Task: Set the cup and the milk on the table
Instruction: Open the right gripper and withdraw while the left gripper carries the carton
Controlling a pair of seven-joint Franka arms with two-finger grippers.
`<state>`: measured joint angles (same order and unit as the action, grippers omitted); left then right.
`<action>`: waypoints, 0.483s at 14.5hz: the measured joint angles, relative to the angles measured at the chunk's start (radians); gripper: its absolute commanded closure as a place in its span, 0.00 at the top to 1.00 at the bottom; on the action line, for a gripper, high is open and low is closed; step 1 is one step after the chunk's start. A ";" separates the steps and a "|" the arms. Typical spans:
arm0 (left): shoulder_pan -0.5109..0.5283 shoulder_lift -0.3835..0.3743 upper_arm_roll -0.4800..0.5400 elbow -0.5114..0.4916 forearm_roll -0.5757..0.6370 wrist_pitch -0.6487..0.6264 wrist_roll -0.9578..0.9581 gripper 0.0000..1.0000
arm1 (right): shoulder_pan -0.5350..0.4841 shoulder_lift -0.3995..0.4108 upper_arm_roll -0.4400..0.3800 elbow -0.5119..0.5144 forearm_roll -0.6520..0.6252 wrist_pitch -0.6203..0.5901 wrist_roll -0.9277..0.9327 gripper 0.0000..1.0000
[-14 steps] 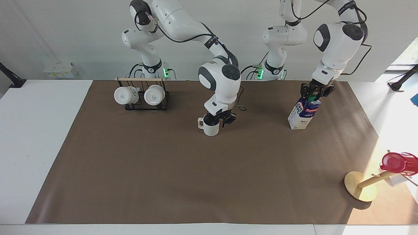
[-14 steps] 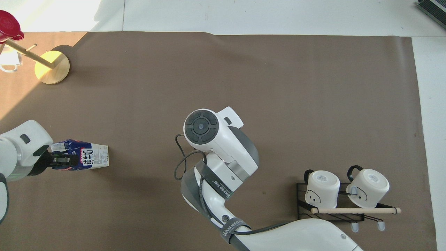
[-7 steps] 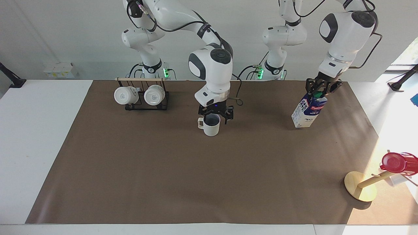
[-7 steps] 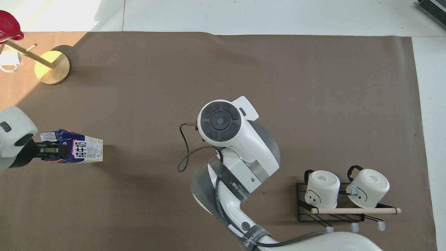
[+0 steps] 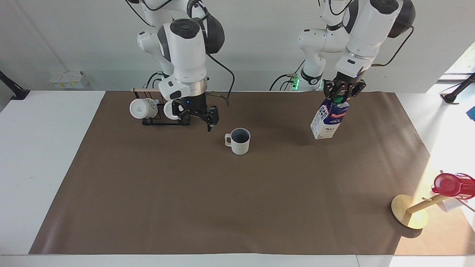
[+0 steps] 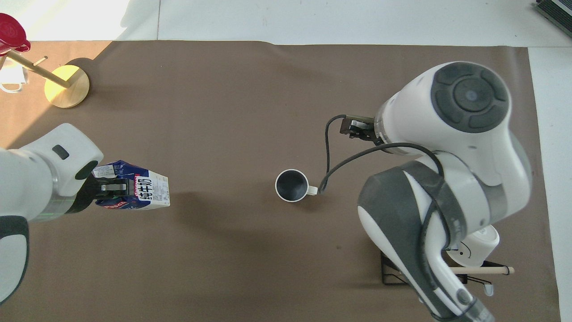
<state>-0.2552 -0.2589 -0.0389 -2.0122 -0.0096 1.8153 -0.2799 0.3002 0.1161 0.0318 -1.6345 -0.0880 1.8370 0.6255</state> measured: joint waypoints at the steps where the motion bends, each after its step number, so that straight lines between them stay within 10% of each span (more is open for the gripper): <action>1: -0.033 0.005 -0.001 0.006 0.000 0.000 -0.042 0.47 | -0.041 -0.020 0.000 -0.003 0.015 -0.017 -0.054 1.00; 7: -0.200 0.045 -0.003 0.010 0.000 0.051 -0.213 0.47 | -0.299 -0.113 -0.007 0.017 0.087 -0.122 -0.406 1.00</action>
<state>-0.4550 -0.2139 -0.0419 -2.0018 -0.0096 1.8666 -0.4924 0.0013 0.0028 0.0244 -1.6174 -0.0005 1.7150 0.2194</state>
